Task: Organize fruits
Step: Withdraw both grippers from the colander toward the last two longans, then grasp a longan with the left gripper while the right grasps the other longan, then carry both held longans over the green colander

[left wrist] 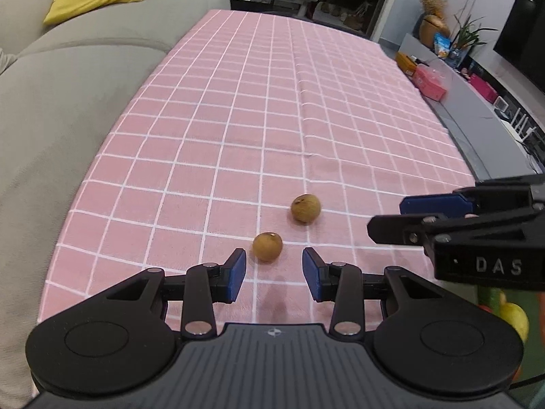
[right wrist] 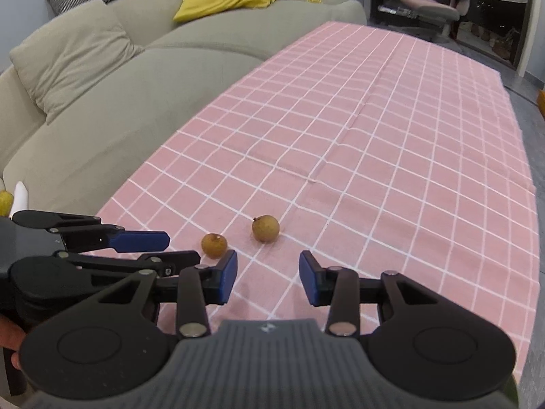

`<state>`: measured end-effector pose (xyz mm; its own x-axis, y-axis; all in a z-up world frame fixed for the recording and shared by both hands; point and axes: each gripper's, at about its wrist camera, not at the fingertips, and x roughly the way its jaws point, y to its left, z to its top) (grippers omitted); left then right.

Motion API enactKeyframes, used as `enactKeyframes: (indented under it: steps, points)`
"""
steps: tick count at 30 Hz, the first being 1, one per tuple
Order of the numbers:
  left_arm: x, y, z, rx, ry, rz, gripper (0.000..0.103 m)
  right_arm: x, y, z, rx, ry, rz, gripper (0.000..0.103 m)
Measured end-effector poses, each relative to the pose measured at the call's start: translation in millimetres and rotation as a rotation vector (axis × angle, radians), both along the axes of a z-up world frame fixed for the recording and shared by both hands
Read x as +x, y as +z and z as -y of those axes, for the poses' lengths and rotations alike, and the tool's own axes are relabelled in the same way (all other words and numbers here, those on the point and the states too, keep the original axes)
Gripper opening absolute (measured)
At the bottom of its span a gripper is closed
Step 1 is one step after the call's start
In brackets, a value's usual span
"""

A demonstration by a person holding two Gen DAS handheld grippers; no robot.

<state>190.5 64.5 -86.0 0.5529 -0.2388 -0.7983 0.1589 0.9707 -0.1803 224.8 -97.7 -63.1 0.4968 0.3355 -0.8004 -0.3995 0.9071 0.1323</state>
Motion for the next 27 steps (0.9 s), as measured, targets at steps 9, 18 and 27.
enactKeyframes:
  steps: [9, 18, 27]
  points:
    - [11.4, -20.5, 6.5, 0.004, 0.030, 0.004, 0.042, 44.5, -28.3, -22.9, -0.012, 0.059, -0.051, 0.033]
    - [19.8, -28.8, 12.3, 0.022, 0.014, -0.004, 0.030, 66.3, -48.7, -33.8, -0.011, 0.077, -0.088, 0.032]
    - [19.8, -28.1, 10.9, 0.012, 0.026, -0.010, 0.027, 71.7, -54.8, -37.7, -0.042, 0.072, -0.125, 0.022]
